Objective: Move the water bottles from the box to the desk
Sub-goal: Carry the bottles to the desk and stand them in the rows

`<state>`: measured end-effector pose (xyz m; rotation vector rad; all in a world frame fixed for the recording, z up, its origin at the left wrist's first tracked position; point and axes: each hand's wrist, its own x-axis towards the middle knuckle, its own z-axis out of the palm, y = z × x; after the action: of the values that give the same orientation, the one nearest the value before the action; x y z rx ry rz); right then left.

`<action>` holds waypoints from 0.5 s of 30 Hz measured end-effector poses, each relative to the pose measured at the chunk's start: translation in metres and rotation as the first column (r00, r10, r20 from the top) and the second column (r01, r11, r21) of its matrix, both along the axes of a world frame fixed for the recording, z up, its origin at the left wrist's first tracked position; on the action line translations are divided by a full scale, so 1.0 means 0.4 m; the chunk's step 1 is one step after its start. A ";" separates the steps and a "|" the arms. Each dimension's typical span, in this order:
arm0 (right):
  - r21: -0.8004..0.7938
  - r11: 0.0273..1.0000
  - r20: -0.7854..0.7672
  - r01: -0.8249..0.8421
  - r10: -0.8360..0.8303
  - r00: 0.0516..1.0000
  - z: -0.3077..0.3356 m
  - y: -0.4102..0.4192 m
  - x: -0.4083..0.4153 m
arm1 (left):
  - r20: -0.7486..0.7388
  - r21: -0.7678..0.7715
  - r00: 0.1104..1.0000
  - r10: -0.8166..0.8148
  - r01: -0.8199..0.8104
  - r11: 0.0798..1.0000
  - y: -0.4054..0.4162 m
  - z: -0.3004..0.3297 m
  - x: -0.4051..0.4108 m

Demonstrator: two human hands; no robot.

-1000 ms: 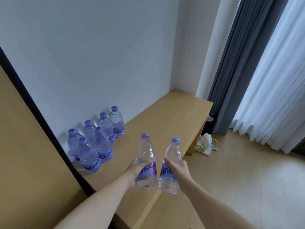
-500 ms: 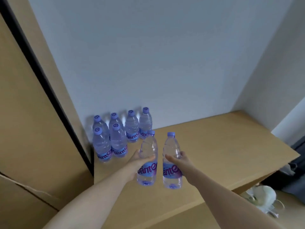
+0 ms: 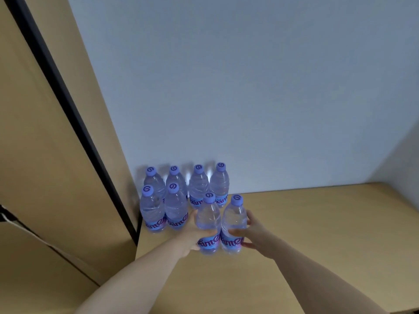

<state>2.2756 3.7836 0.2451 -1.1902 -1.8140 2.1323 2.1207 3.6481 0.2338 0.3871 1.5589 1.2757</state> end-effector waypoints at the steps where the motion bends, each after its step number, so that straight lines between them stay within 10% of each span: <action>1: -0.002 1.000 -0.003 -0.007 0.007 1.000 -0.002 0.007 -0.006 | -0.017 0.007 1.000 0.012 -0.012 1.000 0.006 -0.002 -0.001; 15: 0.205 0.979 -0.015 -0.022 0.025 1.000 -0.058 0.057 -0.095 | -0.162 0.031 0.924 0.346 -0.346 0.938 0.079 -0.040 -0.016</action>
<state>2.2378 3.8063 0.2220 -1.1039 -1.9920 1.9036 2.1145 3.6795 0.2179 0.2272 1.8247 1.5470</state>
